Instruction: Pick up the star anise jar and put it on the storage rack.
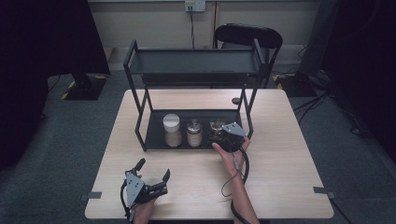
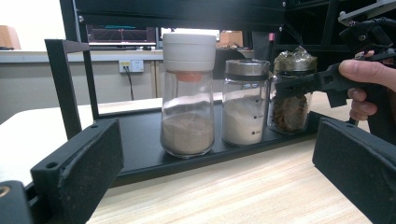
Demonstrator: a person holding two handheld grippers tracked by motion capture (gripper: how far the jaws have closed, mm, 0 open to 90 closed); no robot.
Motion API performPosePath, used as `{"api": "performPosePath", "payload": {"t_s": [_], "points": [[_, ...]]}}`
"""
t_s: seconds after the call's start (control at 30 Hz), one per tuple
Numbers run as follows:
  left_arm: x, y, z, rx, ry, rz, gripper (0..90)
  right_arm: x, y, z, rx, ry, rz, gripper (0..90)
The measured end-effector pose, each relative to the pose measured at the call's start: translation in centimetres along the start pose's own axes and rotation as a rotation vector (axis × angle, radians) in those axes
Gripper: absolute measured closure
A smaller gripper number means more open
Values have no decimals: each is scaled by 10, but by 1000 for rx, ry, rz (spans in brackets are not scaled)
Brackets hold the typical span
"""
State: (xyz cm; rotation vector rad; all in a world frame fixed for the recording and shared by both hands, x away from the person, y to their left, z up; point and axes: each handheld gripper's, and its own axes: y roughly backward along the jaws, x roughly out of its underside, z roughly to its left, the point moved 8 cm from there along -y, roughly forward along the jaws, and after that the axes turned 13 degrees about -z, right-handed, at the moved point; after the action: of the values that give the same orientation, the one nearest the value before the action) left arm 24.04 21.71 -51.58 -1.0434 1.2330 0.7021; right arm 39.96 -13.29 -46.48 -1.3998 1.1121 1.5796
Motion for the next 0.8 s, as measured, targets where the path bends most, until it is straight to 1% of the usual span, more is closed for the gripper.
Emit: {"api": "performPosePath", "payload": {"t_s": [0.03, 0.1, 0.17, 0.37, 0.4, 0.47, 0.63, 0.8], "points": [[0, 0, 0, 0, 0, 0, 11, 1, 0, -1, -12, 12, -1, 0], [0, 0, 0, 0, 0, 0, 11, 2, 1, -1, -24, 17, 2, 0], [0, 0, 0, 0, 0, 0, 11, 2, 1, -1, -25, 2, 2, 0], [0, 0, 0, 0, 0, 0, 11, 2, 2, 0, -17, -9, -19, 0], [0, 0, 0, 0, 0, 0, 11, 2, 3, 0, -15, -9, -23, 0], [0, 0, 0, 0, 0, 0, 11, 3, 4, 2, 12, 6, -36, 0], [0, 0, 0, -1, 0, 0, 11, 3, 5, 4, 43, 30, -44, 0], [0, 0, 0, -1, 0, 0, 11, 3, 8, 3, 45, 38, -50, 1]]}}
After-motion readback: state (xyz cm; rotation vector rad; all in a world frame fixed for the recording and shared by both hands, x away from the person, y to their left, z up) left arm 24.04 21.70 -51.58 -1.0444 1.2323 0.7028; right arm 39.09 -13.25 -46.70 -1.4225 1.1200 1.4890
